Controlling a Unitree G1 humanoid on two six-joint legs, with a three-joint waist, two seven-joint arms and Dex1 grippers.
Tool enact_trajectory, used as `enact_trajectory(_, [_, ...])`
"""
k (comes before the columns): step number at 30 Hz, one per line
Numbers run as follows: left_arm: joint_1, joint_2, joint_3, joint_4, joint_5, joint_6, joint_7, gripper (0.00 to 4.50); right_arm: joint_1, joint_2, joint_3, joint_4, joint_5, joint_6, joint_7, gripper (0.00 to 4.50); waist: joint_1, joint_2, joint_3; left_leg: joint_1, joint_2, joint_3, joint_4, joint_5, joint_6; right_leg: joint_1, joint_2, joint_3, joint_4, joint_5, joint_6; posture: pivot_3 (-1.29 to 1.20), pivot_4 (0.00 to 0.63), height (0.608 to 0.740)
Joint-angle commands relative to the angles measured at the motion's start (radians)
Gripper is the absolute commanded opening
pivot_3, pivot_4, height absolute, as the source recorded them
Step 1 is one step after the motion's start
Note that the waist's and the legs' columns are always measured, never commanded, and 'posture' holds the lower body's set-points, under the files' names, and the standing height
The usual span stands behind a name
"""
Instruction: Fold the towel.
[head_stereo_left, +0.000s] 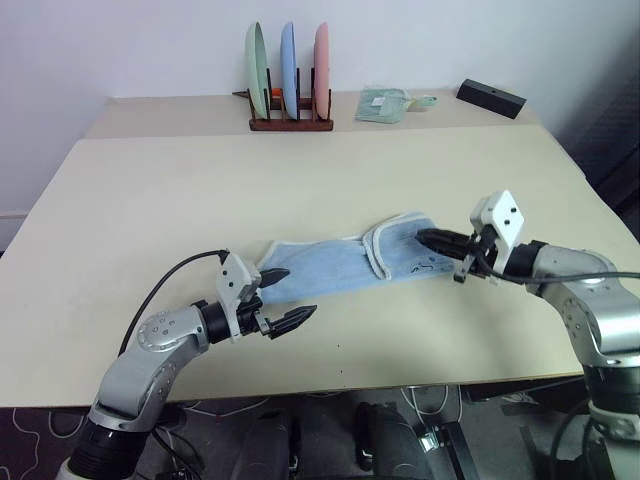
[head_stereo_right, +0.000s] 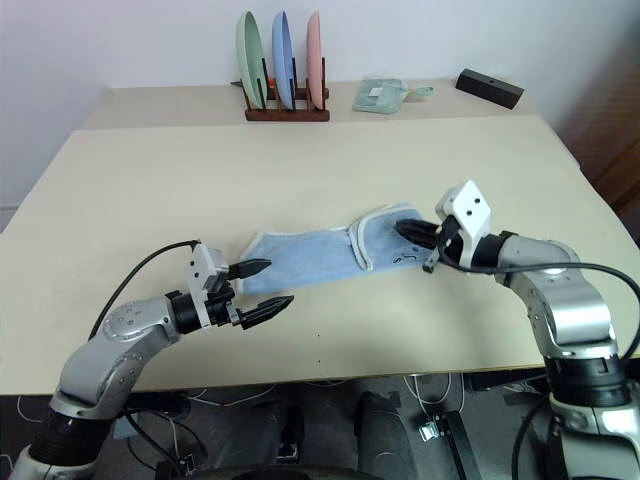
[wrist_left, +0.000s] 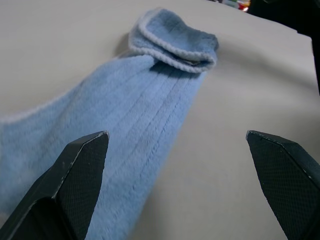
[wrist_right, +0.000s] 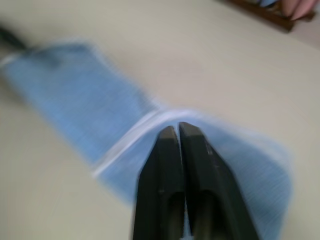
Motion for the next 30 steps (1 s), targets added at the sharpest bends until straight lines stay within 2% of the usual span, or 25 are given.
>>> enact_trajectory(1, [0.049,-0.015,-0.012,-0.067,-0.014,0.02,0.034,4.5,-0.045,0.098,0.06,0.162,-0.082,-0.097,-0.079,0.02,0.0,0.0,0.0,0.0,0.0,0.0,0.0,0.0,0.0,0.0,0.0,0.0,0.0,0.0,0.0,0.0,0.15,0.74])
enact_trajectory(7, [0.113,-0.04,-0.012,-0.112,-0.026,0.054,0.084,4.5,-0.069,0.179,0.129,0.387,-0.192,-0.245,-0.121,0.02,0.002,0.001,0.0,-0.001,-0.001,0.001,0.0,0.0,0.0,0.0,-0.001,0.0,0.0,0.001,0.002,0.0,0.15,0.74])
enact_trajectory(14, [0.157,-0.071,0.028,-0.15,-0.057,0.088,0.152,4.5,-0.047,0.148,0.127,0.344,-0.207,-0.342,-0.067,0.02,0.001,0.0,0.0,0.002,-0.001,0.0,0.0,0.0,0.0,0.002,-0.001,0.0,0.0,0.001,0.001,0.0,0.15,0.74])
enact_trajectory(17, [0.203,-0.117,0.1,-0.192,-0.157,0.164,0.233,4.5,-0.052,0.122,0.075,0.225,-0.134,-0.321,-0.018,0.78,0.0,0.001,0.0,0.001,-0.001,0.0,0.0,0.0,0.0,0.002,-0.001,0.0,0.0,0.001,0.001,0.0,0.15,0.74])
enact_trajectory(22, [0.245,-0.201,0.225,-0.232,-0.371,0.345,0.436,4.5,-0.078,0.077,0.031,0.082,-0.057,-0.271,0.036,2.99,0.0,0.0,0.0,0.001,-0.001,-0.001,0.0,0.0,0.0,0.001,-0.001,0.0,0.0,0.001,0.003,0.0,0.15,0.74])
enact_trajectory(27, [0.238,-0.335,0.311,-0.187,-0.642,0.457,0.719,4.5,-0.078,0.051,0.048,0.025,-0.031,-0.251,0.1,2.99,0.003,0.0,0.0,0.003,-0.001,-0.003,0.0,0.0,0.0,0.004,-0.002,-0.001,0.0,0.001,0.001,0.0,0.15,0.74])
enact_trajectory(30, [0.243,-0.355,0.303,-0.194,-0.742,0.474,0.803,4.5,-0.056,0.045,0.069,0.0,-0.03,-0.242,0.136,2.99,0.003,0.0,0.0,0.003,-0.001,-0.003,0.0,0.0,0.0,0.004,-0.002,-0.001,0.0,0.0,0.0,0.0,0.15,0.74])
